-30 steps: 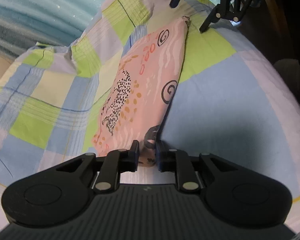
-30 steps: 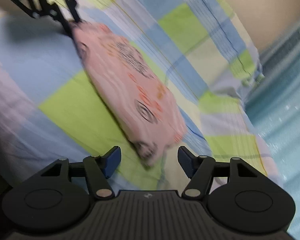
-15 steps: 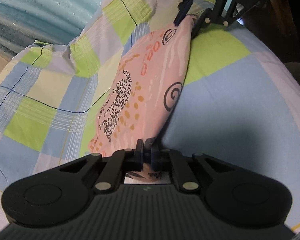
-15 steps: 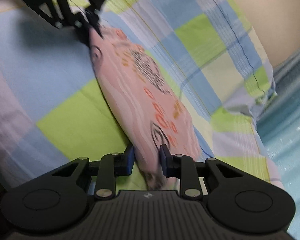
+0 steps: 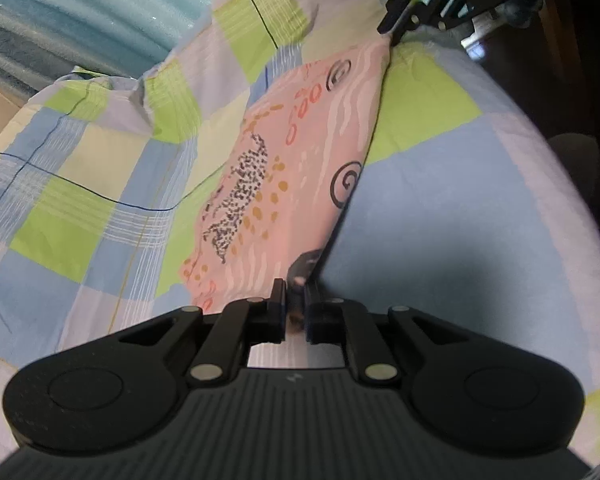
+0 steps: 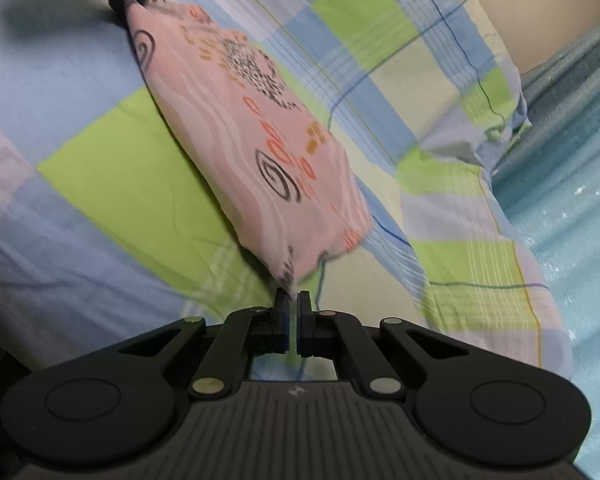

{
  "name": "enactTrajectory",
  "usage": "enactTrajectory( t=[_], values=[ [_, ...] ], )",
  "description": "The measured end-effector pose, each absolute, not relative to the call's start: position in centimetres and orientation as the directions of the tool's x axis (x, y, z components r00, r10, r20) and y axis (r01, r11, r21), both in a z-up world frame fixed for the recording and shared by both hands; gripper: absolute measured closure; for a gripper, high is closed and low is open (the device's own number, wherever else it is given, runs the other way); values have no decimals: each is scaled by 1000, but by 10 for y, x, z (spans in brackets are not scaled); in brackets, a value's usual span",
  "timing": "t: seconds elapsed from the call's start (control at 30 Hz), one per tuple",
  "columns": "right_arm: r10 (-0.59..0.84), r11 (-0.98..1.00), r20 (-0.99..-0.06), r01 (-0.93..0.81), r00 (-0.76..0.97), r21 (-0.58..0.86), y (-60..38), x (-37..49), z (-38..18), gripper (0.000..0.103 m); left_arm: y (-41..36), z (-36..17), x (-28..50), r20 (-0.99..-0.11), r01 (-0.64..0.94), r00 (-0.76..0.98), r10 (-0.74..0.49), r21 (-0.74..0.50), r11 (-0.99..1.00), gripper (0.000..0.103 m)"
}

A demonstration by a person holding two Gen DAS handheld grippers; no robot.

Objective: Fold clothes
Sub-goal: 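Open both grippers and withdraw from the folded pants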

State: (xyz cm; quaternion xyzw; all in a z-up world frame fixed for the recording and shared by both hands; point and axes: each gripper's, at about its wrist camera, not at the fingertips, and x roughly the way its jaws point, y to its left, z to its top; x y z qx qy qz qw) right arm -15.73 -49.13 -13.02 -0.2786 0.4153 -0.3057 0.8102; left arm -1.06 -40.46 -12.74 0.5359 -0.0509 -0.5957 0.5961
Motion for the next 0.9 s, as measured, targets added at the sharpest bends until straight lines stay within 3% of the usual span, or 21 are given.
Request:
enactTrajectory(
  t=[0.07, 0.1, 0.23, 0.37, 0.47, 0.7, 0.9],
  values=[
    [-742, 648, -489, 304, 459, -698, -492, -165, -126, 75, -396, -116, -10, -570, 683, 274, -775, 682, -260, 96],
    [-749, 643, -480, 329, 456, -692, -493, -170, -122, 72, -393, -109, -8, -563, 702, 268, -782, 670, -242, 96],
    [-774, 626, -438, 448, 458, -638, -501, -182, -104, 72, -397, -88, 4, -533, 793, 251, -808, 591, -143, 95],
    [-715, 699, -450, 547, 535, -460, -515, -188, -84, 73, -425, -88, 12, -524, 852, 240, -818, 518, -82, 95],
    [-653, 757, -433, 524, 622, -389, -511, -179, -76, 73, -450, -103, 17, -537, 881, 225, -813, 469, -66, 87],
    [-460, 873, -460, 294, 759, -388, -500, -111, -85, 74, -464, -129, 47, -562, 916, 223, -796, 401, -26, 85],
    [-498, 865, -492, 368, 714, -342, -524, -124, -89, 74, -455, -125, 56, -564, 908, 284, -775, 418, 29, 85]
  ],
)
